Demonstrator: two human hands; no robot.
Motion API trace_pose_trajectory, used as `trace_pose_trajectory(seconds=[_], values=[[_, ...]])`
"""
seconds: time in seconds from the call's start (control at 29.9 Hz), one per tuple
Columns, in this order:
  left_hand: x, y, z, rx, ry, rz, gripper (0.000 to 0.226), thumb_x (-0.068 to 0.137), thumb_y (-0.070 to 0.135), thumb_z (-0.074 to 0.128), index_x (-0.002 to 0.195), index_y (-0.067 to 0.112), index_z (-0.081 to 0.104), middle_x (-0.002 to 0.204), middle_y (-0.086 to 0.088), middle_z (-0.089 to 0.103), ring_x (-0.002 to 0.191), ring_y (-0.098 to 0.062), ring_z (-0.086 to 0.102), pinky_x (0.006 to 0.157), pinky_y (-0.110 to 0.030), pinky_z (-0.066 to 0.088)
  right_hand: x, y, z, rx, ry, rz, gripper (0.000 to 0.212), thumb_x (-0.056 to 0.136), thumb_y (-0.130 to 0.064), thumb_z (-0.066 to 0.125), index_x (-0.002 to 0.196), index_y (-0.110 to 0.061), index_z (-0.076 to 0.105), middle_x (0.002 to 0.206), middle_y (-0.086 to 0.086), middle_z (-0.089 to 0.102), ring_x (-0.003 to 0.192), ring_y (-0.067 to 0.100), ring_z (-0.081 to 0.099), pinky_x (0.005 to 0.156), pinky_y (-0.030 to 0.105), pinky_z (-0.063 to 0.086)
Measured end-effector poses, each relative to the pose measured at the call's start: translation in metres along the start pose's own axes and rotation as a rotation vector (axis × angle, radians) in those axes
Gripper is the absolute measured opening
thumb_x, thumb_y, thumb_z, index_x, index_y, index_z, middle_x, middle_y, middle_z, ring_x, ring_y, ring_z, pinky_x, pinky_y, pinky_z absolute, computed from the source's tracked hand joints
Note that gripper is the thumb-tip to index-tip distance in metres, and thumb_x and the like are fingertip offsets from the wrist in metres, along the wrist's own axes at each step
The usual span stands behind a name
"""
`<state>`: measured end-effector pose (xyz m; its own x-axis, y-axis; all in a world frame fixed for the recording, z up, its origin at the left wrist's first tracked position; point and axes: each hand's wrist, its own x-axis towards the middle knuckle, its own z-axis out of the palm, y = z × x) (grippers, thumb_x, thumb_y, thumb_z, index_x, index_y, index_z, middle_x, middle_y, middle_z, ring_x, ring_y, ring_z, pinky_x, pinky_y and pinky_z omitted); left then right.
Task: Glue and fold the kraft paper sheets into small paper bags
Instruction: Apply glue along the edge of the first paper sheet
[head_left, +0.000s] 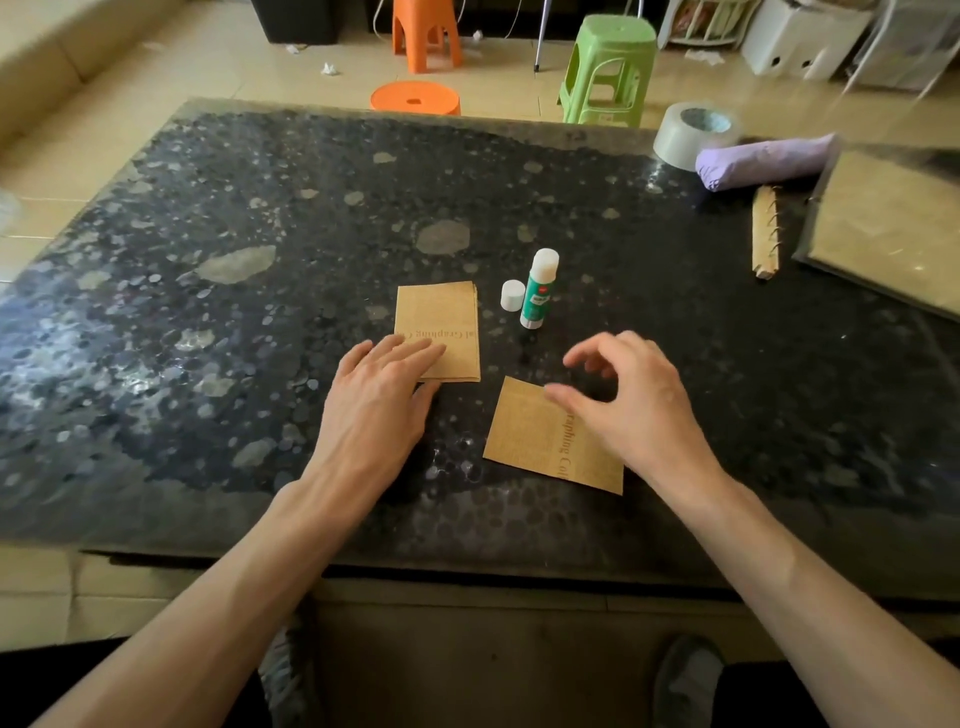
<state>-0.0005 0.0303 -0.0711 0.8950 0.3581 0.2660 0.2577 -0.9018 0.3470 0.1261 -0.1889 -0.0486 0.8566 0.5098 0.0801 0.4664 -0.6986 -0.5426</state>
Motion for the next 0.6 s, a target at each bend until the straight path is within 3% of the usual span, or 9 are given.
trace_pose_trajectory(seconds=[0.1,0.23,0.43,0.6], values=[[0.0,-0.004,0.0,0.074,-0.037,0.005,0.048,0.097,0.027,0.067,0.144,0.022,0.057,0.144,0.0,0.06,0.138,-0.021,0.052,0.124,-0.048,0.023,-0.025,0.01,-0.015,-0.071,-0.153,0.023,0.07,0.073,-0.066,0.08,0.133,-0.038,0.059,0.128,-0.016,0.052,0.124,0.005,0.045,0.101,0.027,0.039],[-0.001,-0.005,-0.003,0.127,0.036,0.031,0.045,0.092,0.031,0.074,0.135,0.024,0.065,0.125,-0.001,0.072,0.121,-0.019,0.064,0.121,-0.05,0.023,-0.045,0.028,-0.031,-0.161,-0.307,0.035,0.111,0.061,-0.079,0.077,0.155,-0.038,0.036,0.156,-0.016,0.035,0.147,0.009,0.028,0.12,0.038,0.026],[-0.003,-0.002,-0.006,0.109,0.119,0.072,0.021,0.096,0.033,0.069,0.112,0.021,0.078,0.106,-0.005,0.078,0.101,-0.023,0.073,0.117,-0.05,0.029,-0.049,0.047,-0.037,-0.115,-0.266,-0.076,0.094,0.073,-0.063,0.081,0.154,-0.043,0.038,0.158,-0.018,0.04,0.149,0.003,0.025,0.115,0.029,0.016],[-0.004,-0.004,-0.008,0.178,0.105,0.157,0.014,0.098,0.017,0.068,0.11,0.018,0.075,0.102,-0.003,0.078,0.091,-0.023,0.075,0.115,-0.05,0.034,-0.042,0.048,-0.047,-0.066,-0.321,-0.068,0.086,0.081,-0.048,0.084,0.153,-0.049,0.037,0.16,-0.015,0.038,0.149,0.0,0.021,0.12,0.03,0.014]])
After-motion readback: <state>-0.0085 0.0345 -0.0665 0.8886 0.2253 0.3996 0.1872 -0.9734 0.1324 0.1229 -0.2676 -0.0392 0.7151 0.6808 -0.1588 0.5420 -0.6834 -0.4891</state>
